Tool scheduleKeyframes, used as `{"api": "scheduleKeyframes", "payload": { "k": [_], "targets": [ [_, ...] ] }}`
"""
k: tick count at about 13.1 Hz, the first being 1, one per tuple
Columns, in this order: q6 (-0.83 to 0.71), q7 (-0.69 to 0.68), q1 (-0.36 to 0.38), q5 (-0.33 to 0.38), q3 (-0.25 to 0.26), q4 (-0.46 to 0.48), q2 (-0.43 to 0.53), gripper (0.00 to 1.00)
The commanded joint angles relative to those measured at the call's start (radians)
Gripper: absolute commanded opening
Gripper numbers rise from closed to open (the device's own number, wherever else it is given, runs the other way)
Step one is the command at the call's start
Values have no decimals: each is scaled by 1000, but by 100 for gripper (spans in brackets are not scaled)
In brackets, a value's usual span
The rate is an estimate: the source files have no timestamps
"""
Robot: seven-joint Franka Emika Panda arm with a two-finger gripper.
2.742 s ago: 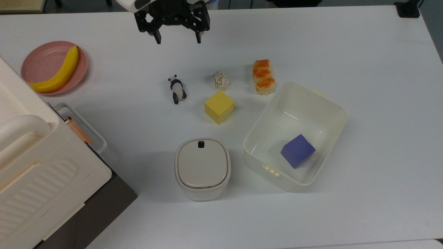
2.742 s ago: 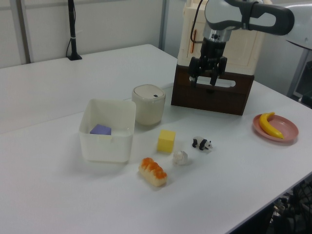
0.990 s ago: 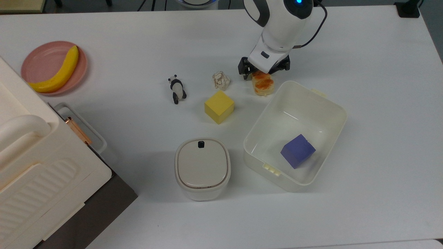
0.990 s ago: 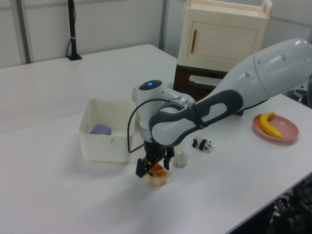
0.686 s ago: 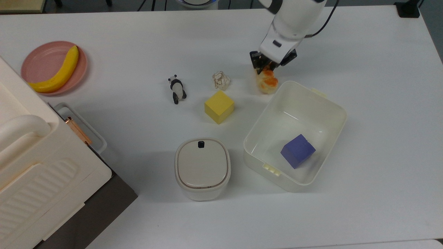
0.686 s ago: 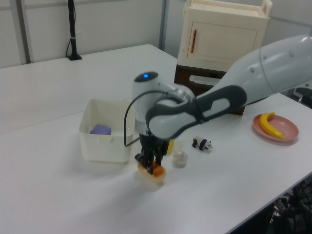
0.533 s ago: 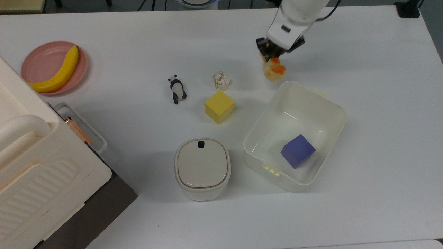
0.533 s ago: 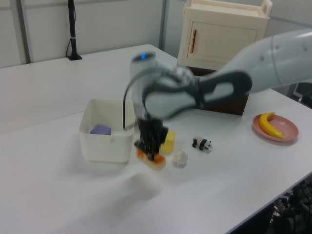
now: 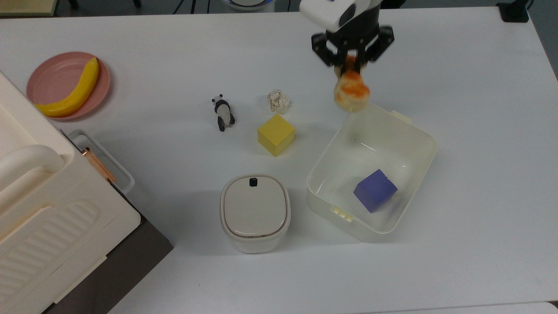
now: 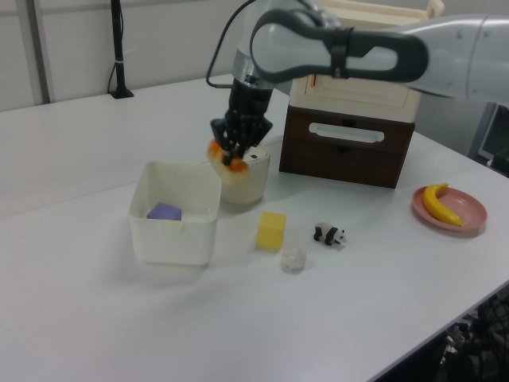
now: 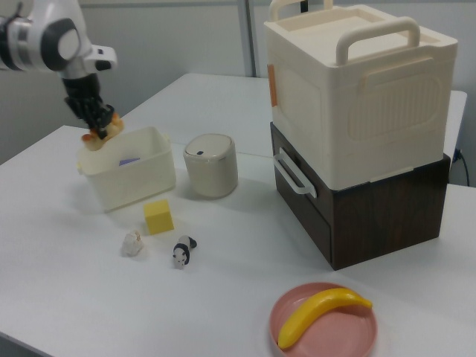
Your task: Put the bread in the basket
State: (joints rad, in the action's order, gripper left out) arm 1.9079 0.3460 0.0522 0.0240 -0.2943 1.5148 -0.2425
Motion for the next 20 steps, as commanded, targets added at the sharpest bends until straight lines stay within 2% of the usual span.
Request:
{"api": "scheduleKeyframes", "payload": {
  "k": [1, 3, 4, 5, 7, 8, 10, 12, 13, 15, 16, 20],
  "targets": [
    [218, 294, 32, -45, 15, -39, -130, 26],
    [273, 439, 70, -67, 14, -39, -173, 56],
    [292, 526, 78, -106, 12, -39, -188, 100],
    [292, 556, 80, -140, 9, -39, -202, 100],
    [277, 529, 69, -141, 9, -39, -186, 100],
    [231, 472, 67, -136, 7, -39, -155, 100],
    [37, 298, 49, -124, 7, -39, -104, 100],
    [-122, 118, 3, -61, 18, -28, -7, 100],
    [-215, 35, -17, -38, 41, -22, 35, 100],
    [-303, -45, -22, -36, 79, -2, 90, 100],
    [-340, -115, -26, -33, 131, 11, 119, 100],
    [-357, -261, -28, -33, 274, 11, 129, 100]
  ]
}}
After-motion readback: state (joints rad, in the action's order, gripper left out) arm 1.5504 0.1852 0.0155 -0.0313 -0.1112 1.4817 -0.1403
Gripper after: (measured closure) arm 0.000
